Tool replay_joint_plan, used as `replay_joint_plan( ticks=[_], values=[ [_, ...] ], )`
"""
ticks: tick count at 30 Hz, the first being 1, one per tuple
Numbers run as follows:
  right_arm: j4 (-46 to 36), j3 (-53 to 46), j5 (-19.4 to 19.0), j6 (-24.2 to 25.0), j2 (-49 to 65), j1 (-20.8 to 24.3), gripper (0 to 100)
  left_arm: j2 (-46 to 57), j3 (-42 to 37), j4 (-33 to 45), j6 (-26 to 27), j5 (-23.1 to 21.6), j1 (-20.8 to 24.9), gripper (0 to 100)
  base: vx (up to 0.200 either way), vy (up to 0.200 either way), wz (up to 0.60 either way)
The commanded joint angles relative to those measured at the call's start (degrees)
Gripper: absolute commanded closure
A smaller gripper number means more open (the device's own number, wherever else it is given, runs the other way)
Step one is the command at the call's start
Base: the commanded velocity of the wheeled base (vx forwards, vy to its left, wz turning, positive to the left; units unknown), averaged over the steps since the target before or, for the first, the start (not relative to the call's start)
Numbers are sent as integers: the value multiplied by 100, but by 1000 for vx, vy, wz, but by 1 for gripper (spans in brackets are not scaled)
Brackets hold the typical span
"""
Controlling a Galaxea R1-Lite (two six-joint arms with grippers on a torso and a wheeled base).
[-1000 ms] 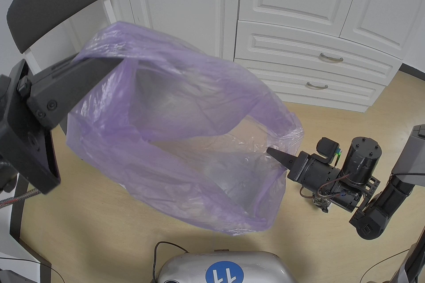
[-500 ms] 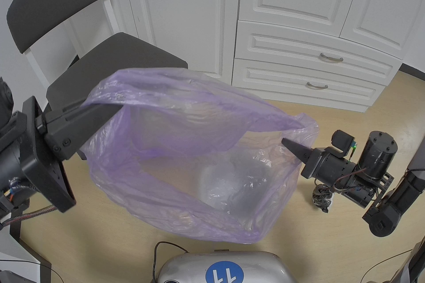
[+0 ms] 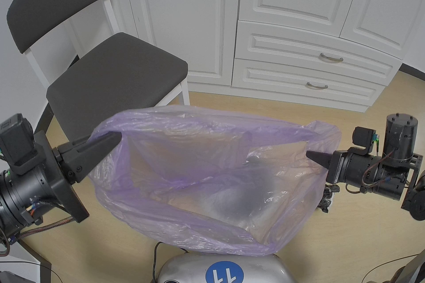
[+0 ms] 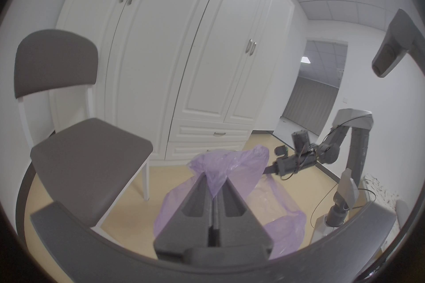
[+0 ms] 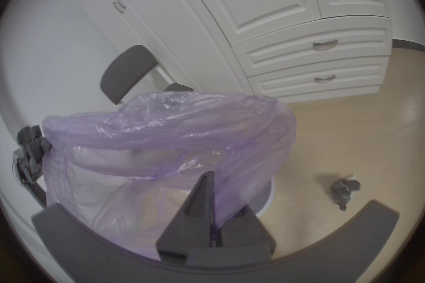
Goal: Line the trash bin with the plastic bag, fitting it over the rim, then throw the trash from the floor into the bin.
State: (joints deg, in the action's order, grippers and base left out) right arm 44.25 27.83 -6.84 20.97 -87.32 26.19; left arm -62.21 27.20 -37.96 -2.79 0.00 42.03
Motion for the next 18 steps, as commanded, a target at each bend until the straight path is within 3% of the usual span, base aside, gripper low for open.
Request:
replay_joint_plan(
  ticks=[1,7,18],
  values=[
    [-3124,1875,1695,637,1156,607,100,-1092,-338,-1,-670,606,-345,100,0,0,0],
    [-3116,1787,1809,496,822,677,100,-1707,110,8,-969,993,-424,100,0,0,0],
    [-3089,1313,1844,-234,1094,510,100,-1988,418,8,-943,993,-600,100,0,0,0]
  ],
)
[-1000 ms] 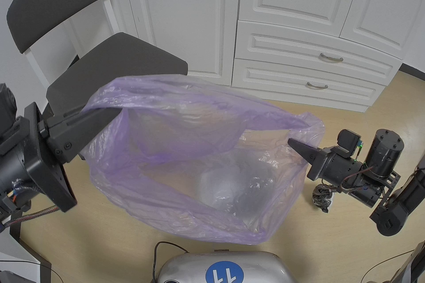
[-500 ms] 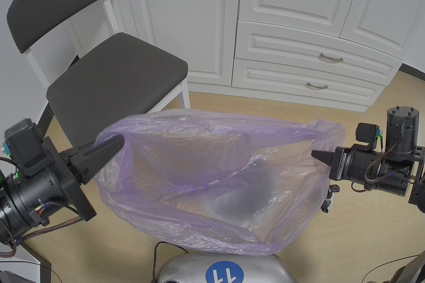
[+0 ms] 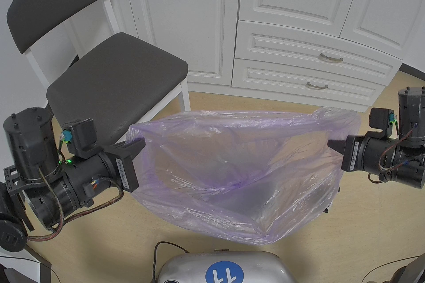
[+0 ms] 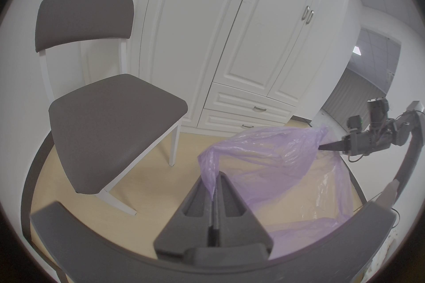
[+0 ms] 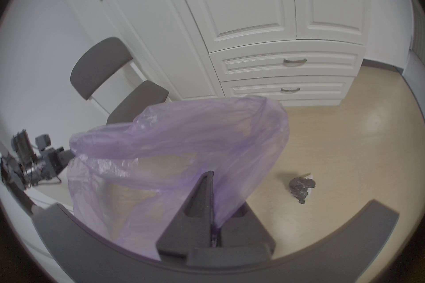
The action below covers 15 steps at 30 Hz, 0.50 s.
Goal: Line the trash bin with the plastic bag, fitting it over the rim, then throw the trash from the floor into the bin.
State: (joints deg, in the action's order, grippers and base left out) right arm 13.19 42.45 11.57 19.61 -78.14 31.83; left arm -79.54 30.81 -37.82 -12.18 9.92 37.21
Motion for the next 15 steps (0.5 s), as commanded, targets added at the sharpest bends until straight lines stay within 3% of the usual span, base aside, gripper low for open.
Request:
replay_joint_plan(
  ticks=[1,15],
  values=[
    [87,-211,56,-239,212,-98,100,-237,40,-7,-13,1,-179,100,0,0,0],
    [667,-799,170,-1399,247,-898,100,-167,-4,-15,5,-26,-460,100,0,0,0]
  ],
)
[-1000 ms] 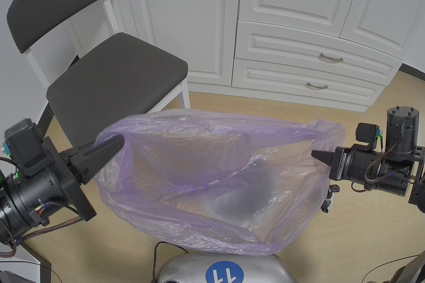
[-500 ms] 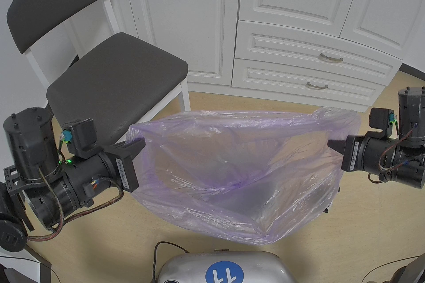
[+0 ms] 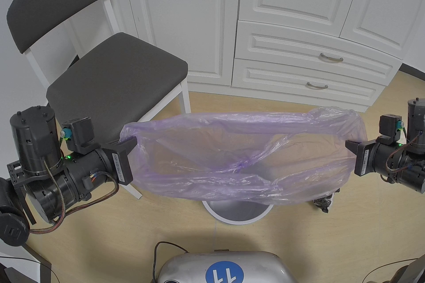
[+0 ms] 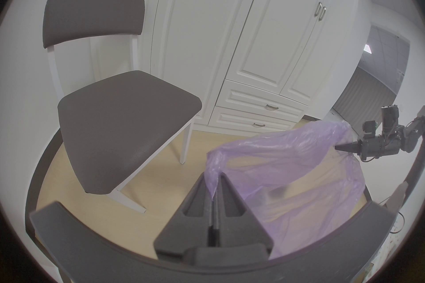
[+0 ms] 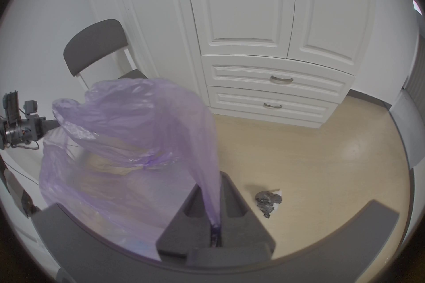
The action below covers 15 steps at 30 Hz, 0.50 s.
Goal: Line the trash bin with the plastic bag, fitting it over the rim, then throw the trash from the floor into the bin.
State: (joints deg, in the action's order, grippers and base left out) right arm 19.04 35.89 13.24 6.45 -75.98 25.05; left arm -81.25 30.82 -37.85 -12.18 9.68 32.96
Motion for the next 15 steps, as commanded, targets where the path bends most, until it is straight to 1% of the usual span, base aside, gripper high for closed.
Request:
replay_joint_plan(
  ticks=[1,5,10,12,13,15],
  values=[
    [91,-144,3,-82,31,-229,100,4,-6,-12,-4,-1,-36,100,0,0,0],
    [91,-170,3,-100,40,-334,100,4,-14,-38,-4,-10,-141,100,0,0,0],
    [100,-249,-6,-311,84,-572,100,13,-41,-56,-4,-28,-466,100,0,0,0],
    [91,-249,-14,-328,84,-589,100,13,-41,-56,-4,-28,-475,100,0,0,0],
    [100,-284,-41,-408,110,-686,100,22,-67,-64,-13,-36,-581,100,0,0,0],
    [91,-302,-49,-425,128,-712,100,57,-120,-82,-13,-54,-616,100,0,0,0]
  ],
)
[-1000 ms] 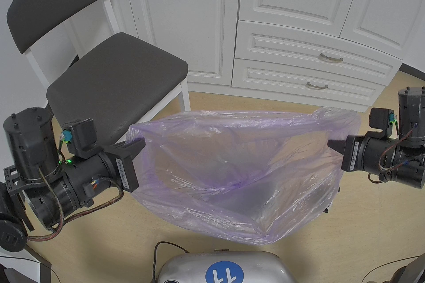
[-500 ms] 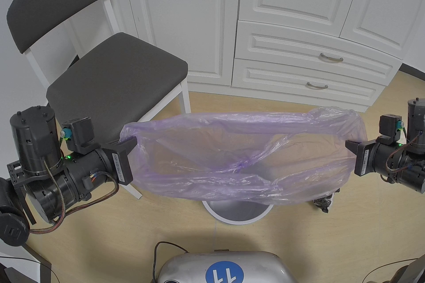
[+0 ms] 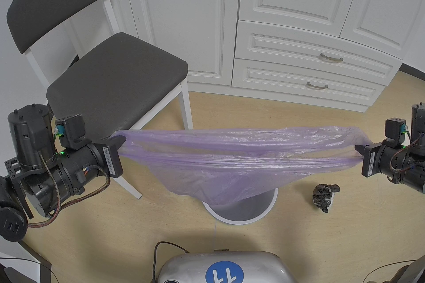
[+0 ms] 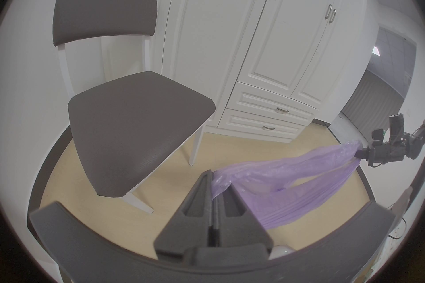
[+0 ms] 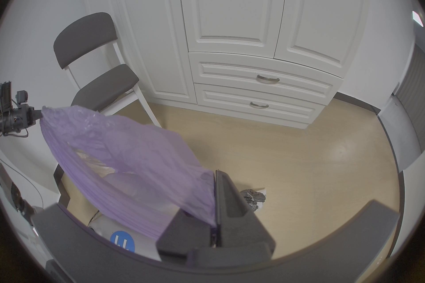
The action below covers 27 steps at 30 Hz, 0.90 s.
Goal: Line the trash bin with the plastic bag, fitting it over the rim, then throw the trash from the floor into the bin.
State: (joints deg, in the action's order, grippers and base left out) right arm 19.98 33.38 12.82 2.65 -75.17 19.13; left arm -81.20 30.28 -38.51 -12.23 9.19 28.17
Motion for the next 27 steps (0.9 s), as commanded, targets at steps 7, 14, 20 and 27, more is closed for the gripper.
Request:
replay_joint_plan(
  ticks=[7,14,20,27],
  values=[
    [6,-183,-17,-282,169,-269,100,140,-180,-16,-17,-119,-224,100,0,0,0],
    [6,-253,-201,-379,442,-296,100,210,-180,-34,-8,-146,-268,100,0,0,0],
    [-82,-332,-1449,-537,1215,-181,100,315,-57,-60,45,-998,-233,100,0,0,0],
    [-20,108,-2979,-1003,855,-339,100,-98,356,-517,186,-2141,-154,100,0,0,0]
  ],
)
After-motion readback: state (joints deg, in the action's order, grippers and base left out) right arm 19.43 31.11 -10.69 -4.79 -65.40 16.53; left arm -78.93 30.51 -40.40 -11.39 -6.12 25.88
